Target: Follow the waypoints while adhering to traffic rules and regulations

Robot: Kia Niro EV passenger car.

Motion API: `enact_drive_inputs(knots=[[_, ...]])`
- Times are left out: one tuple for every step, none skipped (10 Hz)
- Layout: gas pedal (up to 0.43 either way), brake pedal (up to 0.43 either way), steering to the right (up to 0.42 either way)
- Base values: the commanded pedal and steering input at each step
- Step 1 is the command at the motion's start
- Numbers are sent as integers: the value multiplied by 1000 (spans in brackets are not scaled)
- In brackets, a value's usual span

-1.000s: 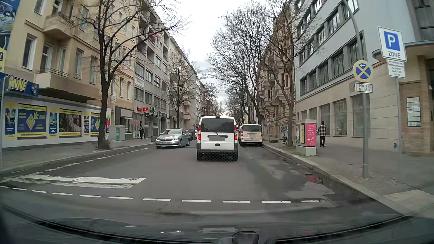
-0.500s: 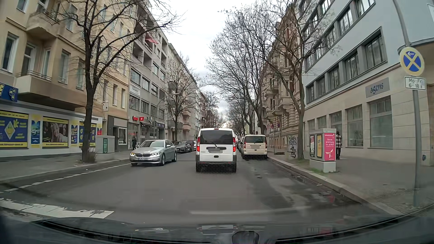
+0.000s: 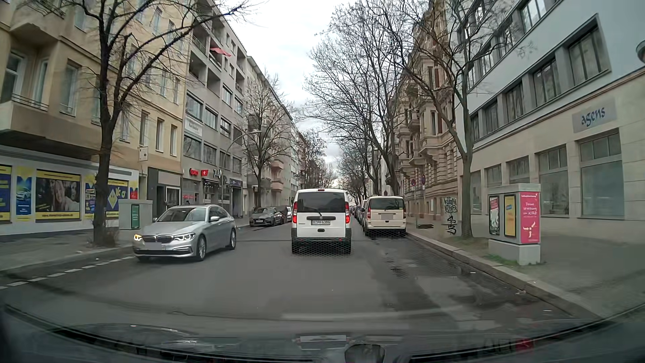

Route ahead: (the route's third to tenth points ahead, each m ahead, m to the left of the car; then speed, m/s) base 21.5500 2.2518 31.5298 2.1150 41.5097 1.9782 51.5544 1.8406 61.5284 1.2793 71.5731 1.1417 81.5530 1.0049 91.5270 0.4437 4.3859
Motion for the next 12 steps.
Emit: enact_drive_inputs(knots=[[79, 18, -14], [79, 12, -14], [79, 12, -14], [79, 12, -14], [87, 12, -14], [87, 12, -12], [87, 12, -9], [87, 12, -7], [87, 12, -4], [87, 12, 3], [87, 12, 6], [87, 12, 6]])
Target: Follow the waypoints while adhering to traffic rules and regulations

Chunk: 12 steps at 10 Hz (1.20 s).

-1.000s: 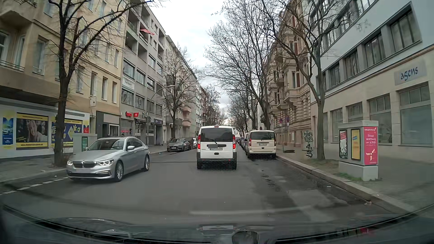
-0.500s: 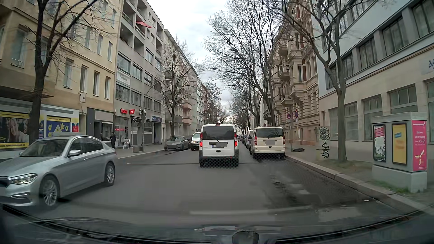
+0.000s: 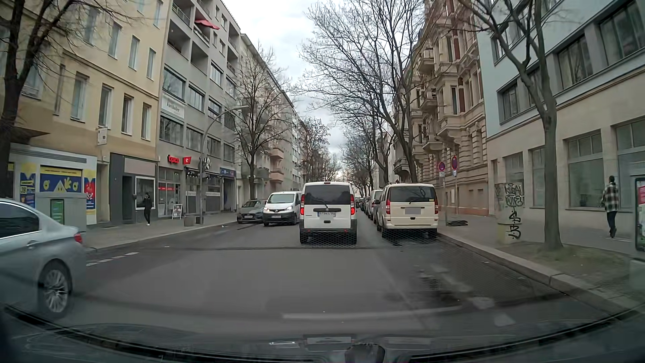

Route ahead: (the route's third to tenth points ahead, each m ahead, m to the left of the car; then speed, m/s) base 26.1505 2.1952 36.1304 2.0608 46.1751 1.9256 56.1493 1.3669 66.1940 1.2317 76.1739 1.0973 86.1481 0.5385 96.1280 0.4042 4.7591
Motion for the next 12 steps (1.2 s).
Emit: enact_drive_inputs(knots=[[87, 12, 5], [87, 12, 5], [87, 12, 5], [87, 12, 6], [87, 12, 6], [87, 12, 6], [87, 12, 3], [87, 12, -8], [87, 12, -18], [87, 12, -18], [87, 12, -18], [87, 12, -18]])
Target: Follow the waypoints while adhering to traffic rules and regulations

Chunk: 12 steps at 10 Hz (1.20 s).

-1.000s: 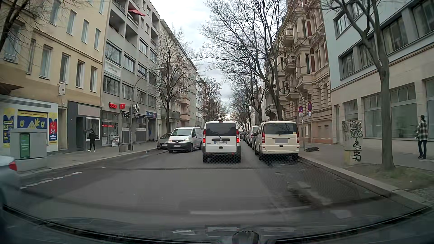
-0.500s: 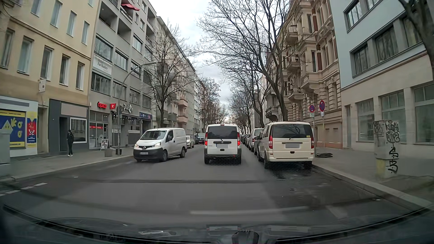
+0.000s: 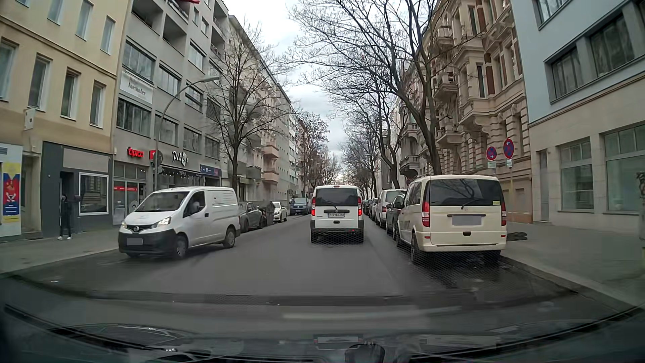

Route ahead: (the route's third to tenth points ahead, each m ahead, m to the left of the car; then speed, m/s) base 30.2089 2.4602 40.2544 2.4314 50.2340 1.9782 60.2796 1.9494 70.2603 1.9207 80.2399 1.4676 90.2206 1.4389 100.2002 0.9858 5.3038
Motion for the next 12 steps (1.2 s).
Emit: enact_drive_inputs(knots=[[87, 12, -18], [87, 12, -15], [87, 12, -10], [67, 12, -7], [47, 12, -7], [47, 12, -6], [47, 12, -5], [47, 12, -1], [47, 12, 3], [59, 12, 6], [59, 12, 8], [67, 12, 11]])
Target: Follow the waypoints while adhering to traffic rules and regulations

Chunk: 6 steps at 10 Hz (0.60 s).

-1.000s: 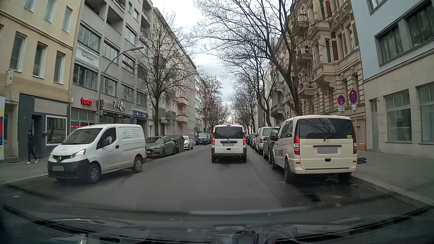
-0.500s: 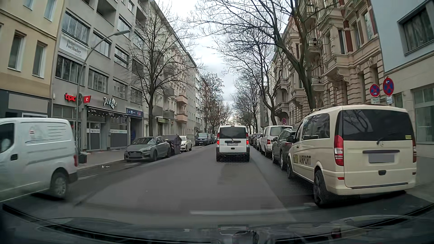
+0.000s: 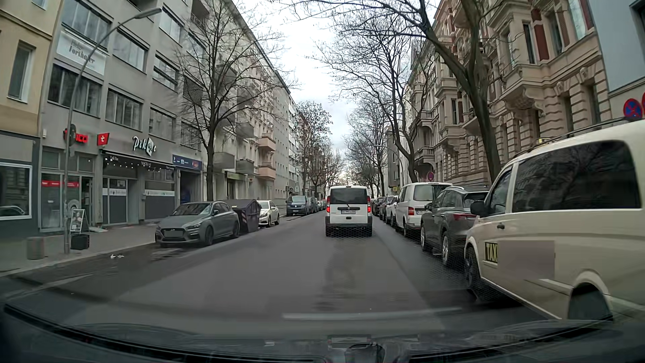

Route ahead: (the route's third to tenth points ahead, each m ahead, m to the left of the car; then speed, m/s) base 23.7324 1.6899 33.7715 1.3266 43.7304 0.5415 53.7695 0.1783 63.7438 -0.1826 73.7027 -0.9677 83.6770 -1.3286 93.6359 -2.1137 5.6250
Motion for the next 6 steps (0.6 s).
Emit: enact_drive_inputs(knots=[[67, 12, 15], [67, 12, 18], [79, 12, 20], [79, 12, 20], [110, 12, 20], [110, 12, 21]])
